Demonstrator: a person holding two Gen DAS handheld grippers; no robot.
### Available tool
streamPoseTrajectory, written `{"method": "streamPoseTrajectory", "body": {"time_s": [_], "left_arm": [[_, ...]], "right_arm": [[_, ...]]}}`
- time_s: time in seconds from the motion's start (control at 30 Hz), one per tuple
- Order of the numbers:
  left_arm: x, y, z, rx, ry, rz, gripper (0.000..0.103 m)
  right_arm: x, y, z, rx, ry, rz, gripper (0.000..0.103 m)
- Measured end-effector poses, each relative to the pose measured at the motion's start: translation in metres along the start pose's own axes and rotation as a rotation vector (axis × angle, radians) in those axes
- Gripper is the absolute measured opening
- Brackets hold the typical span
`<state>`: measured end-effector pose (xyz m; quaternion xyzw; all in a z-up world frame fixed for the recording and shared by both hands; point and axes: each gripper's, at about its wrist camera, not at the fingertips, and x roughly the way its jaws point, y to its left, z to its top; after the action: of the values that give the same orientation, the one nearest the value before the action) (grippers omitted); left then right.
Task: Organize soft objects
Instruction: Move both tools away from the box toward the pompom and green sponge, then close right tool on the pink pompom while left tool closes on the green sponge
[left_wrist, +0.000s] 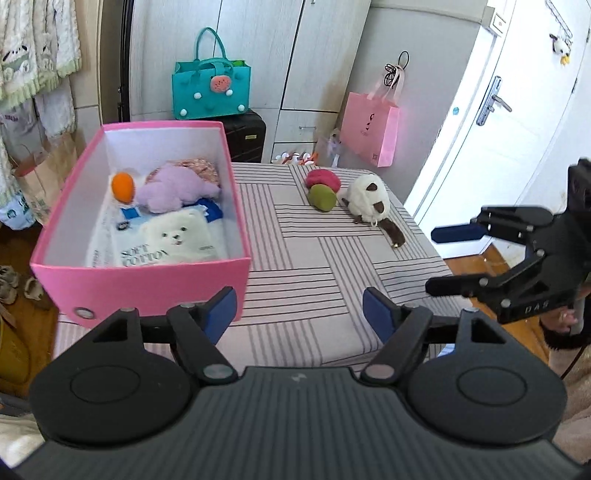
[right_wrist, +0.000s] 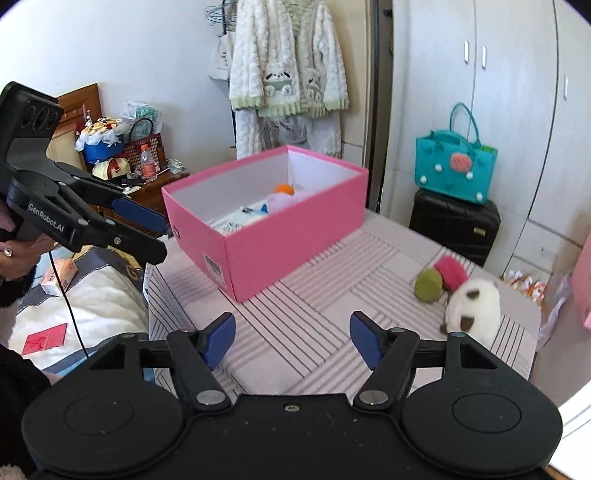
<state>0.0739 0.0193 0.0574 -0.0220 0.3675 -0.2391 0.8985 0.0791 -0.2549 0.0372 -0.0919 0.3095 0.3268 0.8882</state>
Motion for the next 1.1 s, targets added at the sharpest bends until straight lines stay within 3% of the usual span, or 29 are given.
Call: {"method": "streamPoseTrajectory", "body": {"time_s": [0.2,0.4,0.53,0.63,0.77,1.0,1.1], "left_arm": [[0.024,-0.004,-0.013,-0.047,-0.018,0.005,0.075],[0.045,-0.027,-0.019,0.04,-0.06,0.093,0.075],[0.056,-0.051,-0.013,0.138,-0.114,0.135,0.075],[0.071,-0.063,-0.002,0.157,-0.11,0.092,0.075],[0.099,-0.074,0.014,0.162,-0.103,0.056,0.075],[0.153,-0.072,0.044,0.133,-0.109,0.099,0.075],[0.172,-0.065,0.054,0.104,-0.087,0.106,0.075]], "right_arm": [[0.016,-0.021,-0.029,0.034,-0.018,-0.022,0.074],[0.023,-0.043,-0.038,0.051,-0.055,-0.067,0.074],[0.019,-0.063,-0.03,0.069,-0.089,-0.082,0.074],[0.019,-0.08,-0.024,0.087,-0.101,-0.081,0.074],[0.022,-0.105,-0.015,0.129,-0.108,-0.067,0.074],[0.036,-0.157,0.003,0.223,-0.092,-0.025,0.074],[0.049,-0.18,0.011,0.252,-0.085,-0.006,0.083]]}}
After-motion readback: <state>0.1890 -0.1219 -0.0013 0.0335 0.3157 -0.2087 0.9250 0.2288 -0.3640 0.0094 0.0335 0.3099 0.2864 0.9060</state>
